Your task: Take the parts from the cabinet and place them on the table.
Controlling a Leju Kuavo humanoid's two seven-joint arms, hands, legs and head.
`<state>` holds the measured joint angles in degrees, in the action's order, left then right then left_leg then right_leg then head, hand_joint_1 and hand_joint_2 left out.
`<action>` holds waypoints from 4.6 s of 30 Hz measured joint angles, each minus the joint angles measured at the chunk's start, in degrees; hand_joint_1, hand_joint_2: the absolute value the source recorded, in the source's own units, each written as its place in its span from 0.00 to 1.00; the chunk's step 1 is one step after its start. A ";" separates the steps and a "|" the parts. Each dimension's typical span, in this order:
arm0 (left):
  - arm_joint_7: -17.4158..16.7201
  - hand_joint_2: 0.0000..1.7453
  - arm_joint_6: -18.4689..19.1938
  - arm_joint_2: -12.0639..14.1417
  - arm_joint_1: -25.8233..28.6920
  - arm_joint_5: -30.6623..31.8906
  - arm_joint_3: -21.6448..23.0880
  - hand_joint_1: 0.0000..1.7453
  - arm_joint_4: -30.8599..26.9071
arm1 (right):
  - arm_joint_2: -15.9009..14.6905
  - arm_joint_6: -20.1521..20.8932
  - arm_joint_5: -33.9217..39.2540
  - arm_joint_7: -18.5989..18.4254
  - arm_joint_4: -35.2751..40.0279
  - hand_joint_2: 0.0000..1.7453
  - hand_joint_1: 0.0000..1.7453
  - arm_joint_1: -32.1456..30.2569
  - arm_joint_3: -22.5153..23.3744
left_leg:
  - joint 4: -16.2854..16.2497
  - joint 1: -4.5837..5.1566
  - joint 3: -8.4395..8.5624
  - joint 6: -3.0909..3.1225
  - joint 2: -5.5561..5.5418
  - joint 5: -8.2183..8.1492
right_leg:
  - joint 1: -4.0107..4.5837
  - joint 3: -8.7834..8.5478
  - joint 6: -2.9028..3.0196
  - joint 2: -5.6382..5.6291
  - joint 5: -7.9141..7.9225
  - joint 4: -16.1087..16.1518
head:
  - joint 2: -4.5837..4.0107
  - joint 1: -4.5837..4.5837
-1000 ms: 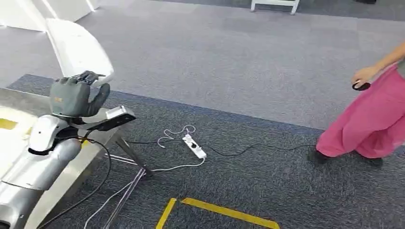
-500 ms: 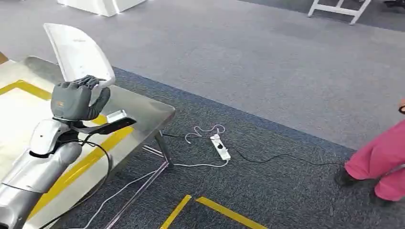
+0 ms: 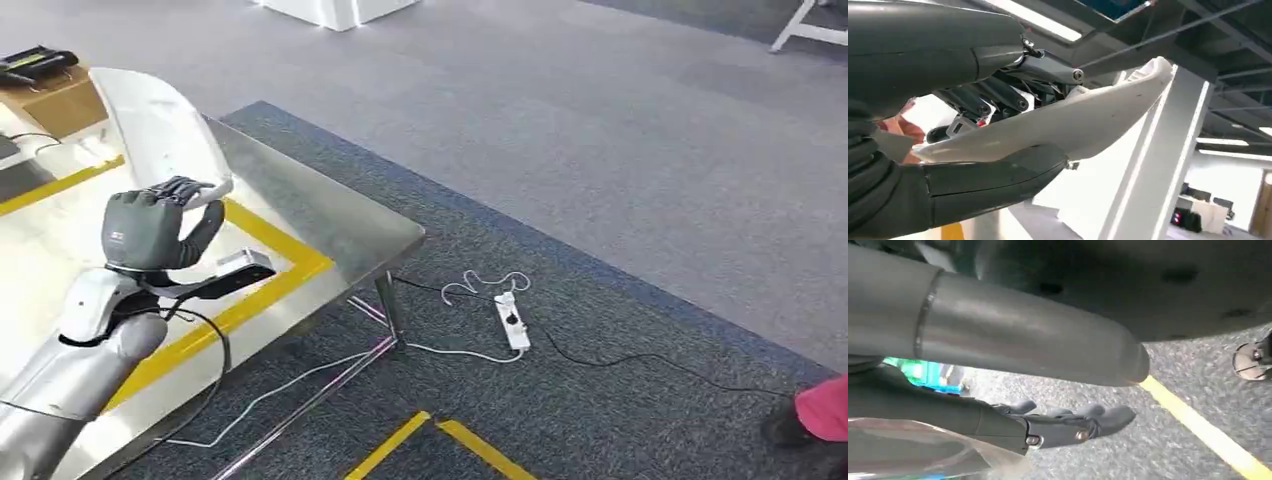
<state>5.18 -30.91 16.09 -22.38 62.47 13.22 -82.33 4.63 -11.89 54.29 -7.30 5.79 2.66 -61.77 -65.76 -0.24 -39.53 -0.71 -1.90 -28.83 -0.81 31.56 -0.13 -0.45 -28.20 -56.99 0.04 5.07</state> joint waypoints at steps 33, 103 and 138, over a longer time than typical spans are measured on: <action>-0.39 1.00 2.75 -2.27 -3.30 0.96 5.44 1.00 2.01 | -0.55 0.11 1.70 0.24 -0.42 0.00 0.00 -0.76 0.72 | -9.28 -0.23 -4.27 -0.28 1.28 -3.85 | 0.35 -0.07 0.42 1.44 0.24 0.70 | 0.00 -0.33; -5.07 1.00 12.31 -2.14 -12.50 9.79 14.71 1.00 19.67 | -0.46 1.73 1.86 0.17 -0.44 0.00 0.00 0.00 -2.32 | 8.27 0.28 5.54 1.18 3.45 3.14 | 0.63 -0.51 -1.47 4.76 -0.10 0.98 | 0.00 -1.07; -5.29 0.00 13.25 -2.08 -15.68 7.37 15.61 0.00 26.87 | -0.46 1.53 3.32 0.35 -0.44 0.00 0.00 0.00 -3.95 | 8.27 0.28 5.53 1.18 3.44 3.14 | 0.63 -0.53 -1.46 4.77 -0.10 0.96 | 0.00 -1.07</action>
<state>-0.11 -17.66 14.01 -38.06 69.84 28.83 -55.47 4.17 -10.36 57.61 -6.95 5.36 2.66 -65.72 -57.49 0.04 -34.01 0.47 1.54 -25.69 -0.18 31.03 -1.59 4.32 -28.30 -56.03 0.04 4.00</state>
